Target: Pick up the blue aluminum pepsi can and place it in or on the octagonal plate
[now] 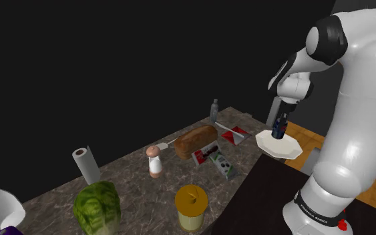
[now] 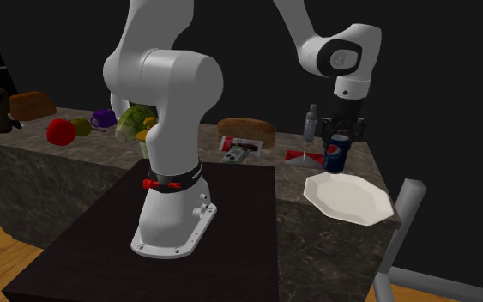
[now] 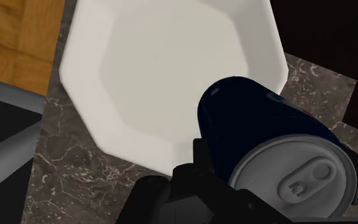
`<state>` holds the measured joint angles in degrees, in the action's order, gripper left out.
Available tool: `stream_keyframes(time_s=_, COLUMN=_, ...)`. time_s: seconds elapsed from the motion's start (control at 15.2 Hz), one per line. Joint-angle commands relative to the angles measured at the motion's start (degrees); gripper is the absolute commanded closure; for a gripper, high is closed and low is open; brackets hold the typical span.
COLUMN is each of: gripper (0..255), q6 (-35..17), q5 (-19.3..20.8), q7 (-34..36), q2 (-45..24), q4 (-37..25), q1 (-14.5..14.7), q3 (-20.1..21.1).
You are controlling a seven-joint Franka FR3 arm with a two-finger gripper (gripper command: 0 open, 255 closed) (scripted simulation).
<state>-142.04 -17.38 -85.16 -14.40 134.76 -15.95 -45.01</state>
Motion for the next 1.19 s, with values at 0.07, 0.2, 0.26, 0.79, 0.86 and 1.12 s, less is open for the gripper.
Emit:
stream_keyframes(time_s=0.07, gripper=255, q6=3.19, q5=-3.00, q7=-5.31, q2=-4.09, q4=-5.77, q1=-4.72, q3=0.75)
stream_keyframes(time_s=0.2, gripper=255, q6=4.04, q5=-4.92, q7=-7.78, q2=-6.74, q4=-8.52, q1=-7.39, q3=1.85)
stream_keyframes(time_s=0.26, gripper=255, q6=3.51, q5=-5.64, q7=-8.26, q2=-7.41, q4=-8.50, q1=-7.81, q3=2.38)
stream_keyframes(time_s=0.79, gripper=255, q6=-0.49, q5=-11.29, q7=-12.04, q2=-12.85, q4=-8.89, q1=-11.19, q3=6.74)
stream_keyframes(time_s=0.86, gripper=255, q6=-0.97, q5=-11.96, q7=-12.49, q2=-13.52, q4=-9.00, q1=-11.63, q3=7.31)
stream_keyframes(time_s=1.12, gripper=255, q6=-2.85, q5=-14.56, q7=-14.22, q2=-16.25, q4=-9.57, q1=-13.39, q3=9.61)
